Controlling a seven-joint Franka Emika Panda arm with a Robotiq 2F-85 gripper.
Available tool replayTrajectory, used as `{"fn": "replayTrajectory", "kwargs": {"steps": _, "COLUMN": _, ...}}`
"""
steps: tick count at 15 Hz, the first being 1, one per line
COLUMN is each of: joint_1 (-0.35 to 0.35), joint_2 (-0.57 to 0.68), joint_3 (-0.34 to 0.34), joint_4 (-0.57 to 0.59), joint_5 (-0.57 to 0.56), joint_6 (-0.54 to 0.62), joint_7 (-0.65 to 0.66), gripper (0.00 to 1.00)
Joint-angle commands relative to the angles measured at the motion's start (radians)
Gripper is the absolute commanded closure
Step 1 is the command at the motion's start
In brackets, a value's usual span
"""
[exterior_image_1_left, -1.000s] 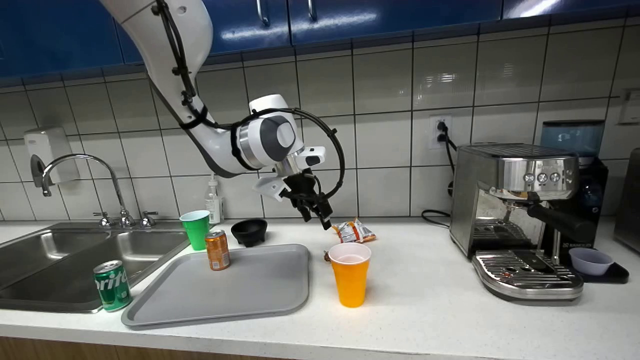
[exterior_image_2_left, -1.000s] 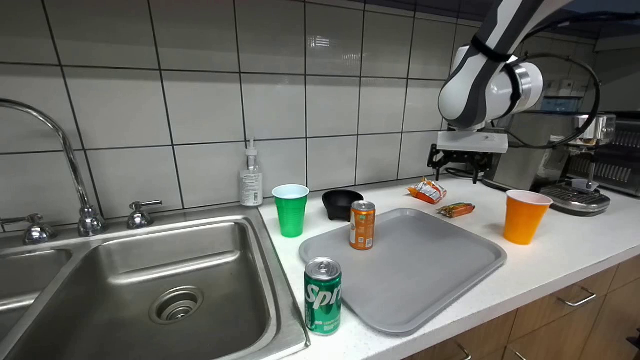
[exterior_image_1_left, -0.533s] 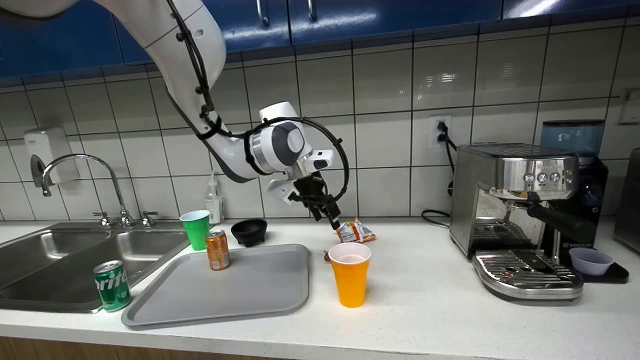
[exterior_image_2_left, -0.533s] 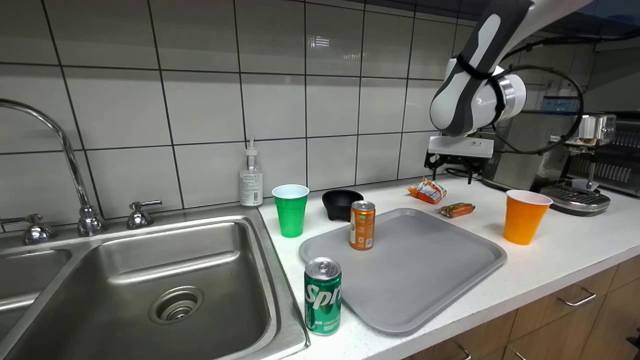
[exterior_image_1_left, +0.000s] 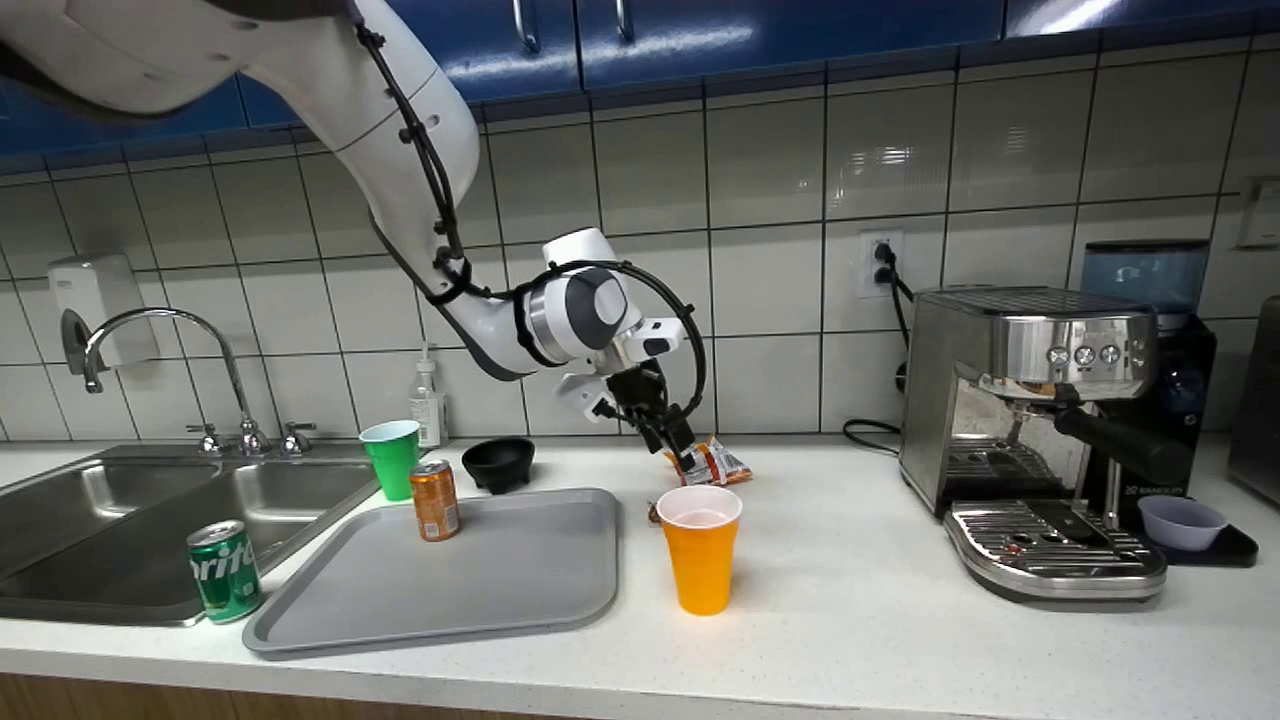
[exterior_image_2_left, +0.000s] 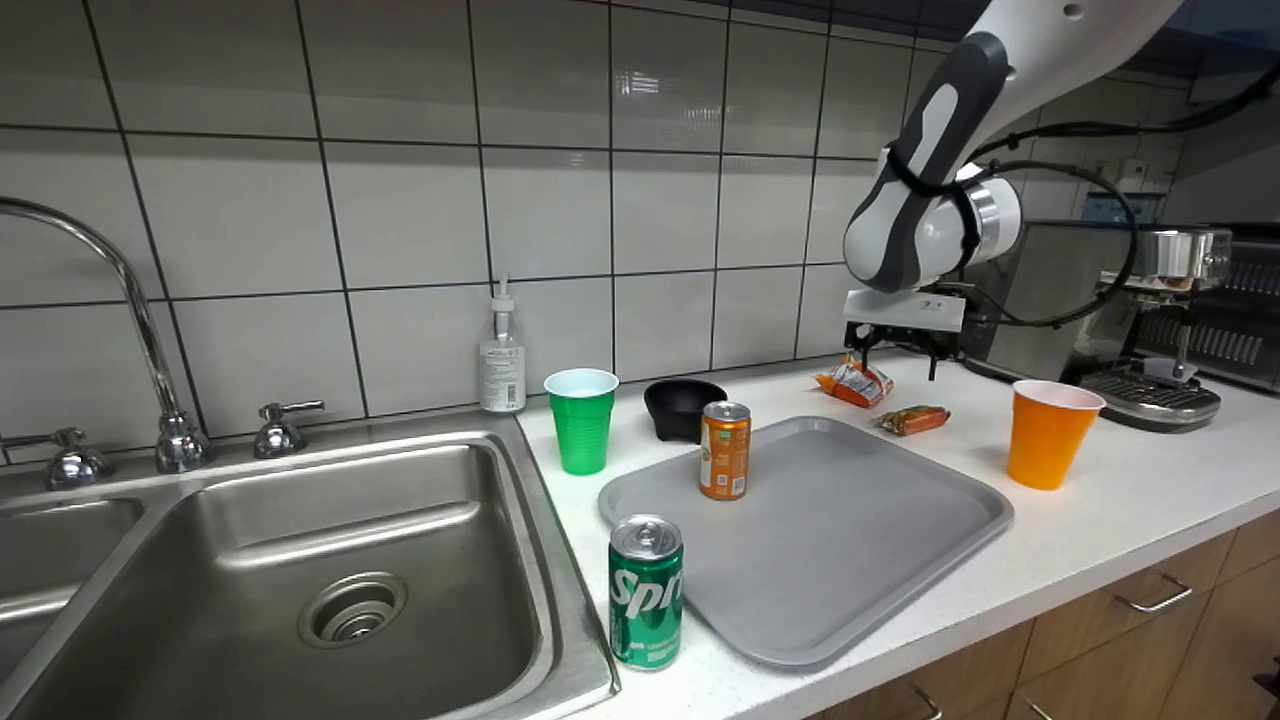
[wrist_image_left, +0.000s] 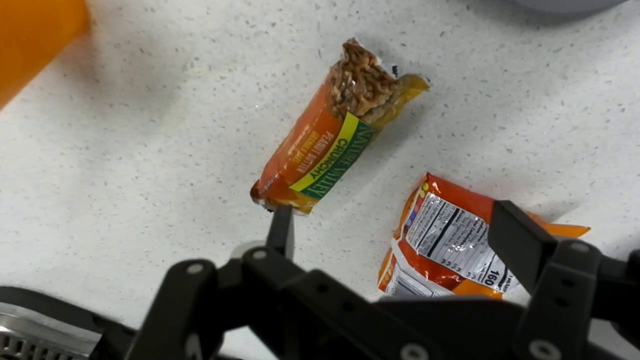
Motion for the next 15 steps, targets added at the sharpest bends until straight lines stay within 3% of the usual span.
{"fn": "replayTrajectory", "kwargs": {"steps": 1, "joint_1": -0.006, "joint_2": 0.057, "joint_3": -0.011, "joint_4": 0.085, "joint_5": 0.008, "joint_6": -0.069, "joint_7": 0.039, "gripper": 0.0}}
{"fn": "replayTrajectory", "kwargs": {"steps": 15, "joint_1": -0.008, "joint_2": 0.144, "joint_3": -0.025, "joint_4": 0.146, "joint_5": -0.004, "joint_6": -0.146, "joint_7": 0.103, "gripper": 0.0}}
